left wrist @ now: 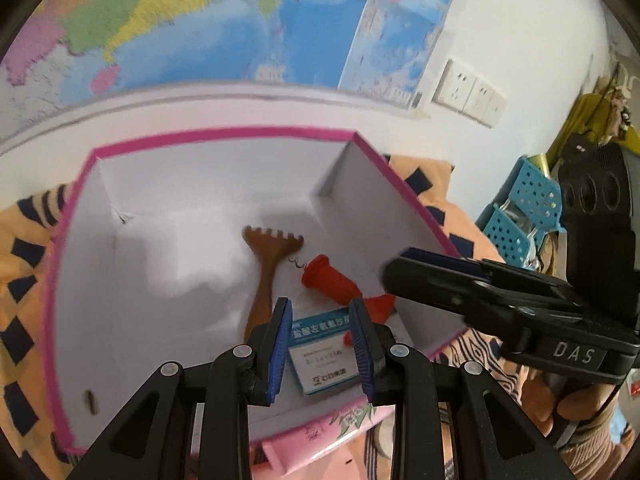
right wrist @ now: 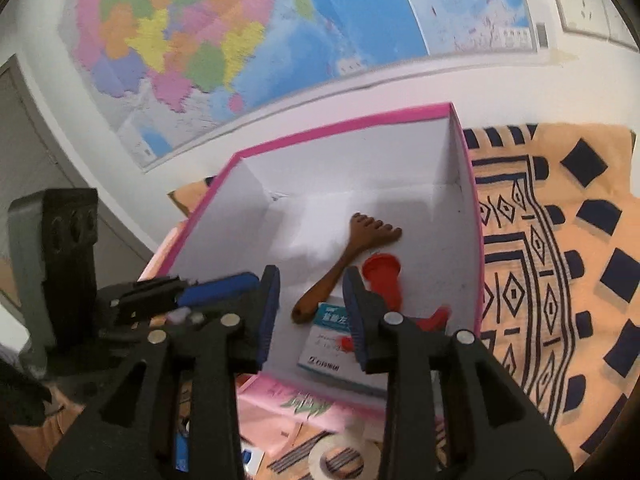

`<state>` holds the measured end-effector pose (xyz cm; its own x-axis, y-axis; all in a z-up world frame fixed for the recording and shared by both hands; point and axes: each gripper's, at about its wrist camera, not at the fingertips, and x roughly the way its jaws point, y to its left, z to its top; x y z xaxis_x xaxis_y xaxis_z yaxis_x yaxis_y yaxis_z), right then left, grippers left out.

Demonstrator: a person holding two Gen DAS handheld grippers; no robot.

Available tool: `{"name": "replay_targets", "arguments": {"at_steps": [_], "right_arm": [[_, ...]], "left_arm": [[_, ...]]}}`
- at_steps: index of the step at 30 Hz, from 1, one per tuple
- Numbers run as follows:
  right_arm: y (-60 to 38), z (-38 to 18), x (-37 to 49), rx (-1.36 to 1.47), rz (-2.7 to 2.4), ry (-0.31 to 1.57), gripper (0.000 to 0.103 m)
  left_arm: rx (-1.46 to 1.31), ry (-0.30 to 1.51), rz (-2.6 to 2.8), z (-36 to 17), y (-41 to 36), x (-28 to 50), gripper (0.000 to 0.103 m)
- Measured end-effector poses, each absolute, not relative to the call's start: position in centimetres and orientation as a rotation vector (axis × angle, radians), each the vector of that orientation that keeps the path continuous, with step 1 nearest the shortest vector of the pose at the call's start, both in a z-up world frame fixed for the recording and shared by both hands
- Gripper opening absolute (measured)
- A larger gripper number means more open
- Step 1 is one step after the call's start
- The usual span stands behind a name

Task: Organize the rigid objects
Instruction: 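Move the right tool back to the blue AVTINE medicine box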

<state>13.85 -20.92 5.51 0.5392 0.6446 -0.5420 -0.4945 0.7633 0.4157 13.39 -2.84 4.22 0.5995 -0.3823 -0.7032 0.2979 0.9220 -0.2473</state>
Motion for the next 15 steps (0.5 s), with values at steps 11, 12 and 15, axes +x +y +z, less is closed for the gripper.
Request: {"name": "replay_targets", "arguments": {"at_steps": [11,12,15], "right_arm": [[-22.2,5.0,6.3,0.192,0.834,0.691,0.035],[-22.1,4.4,5.8,0.194,0.851,0.706,0.035],[-21.6,2.6,4.7,0.217,0.888,0.760,0.035]], "left_arm": [[-0.071,0.739,-0.415,5.0,-0.2,5.9,0.031],[-0.066,0.741,-0.403,4.8,0.0,5.5,0.031],[-0.059,0.751,-0.379,4.1,0.8,4.4,0.031]]}}
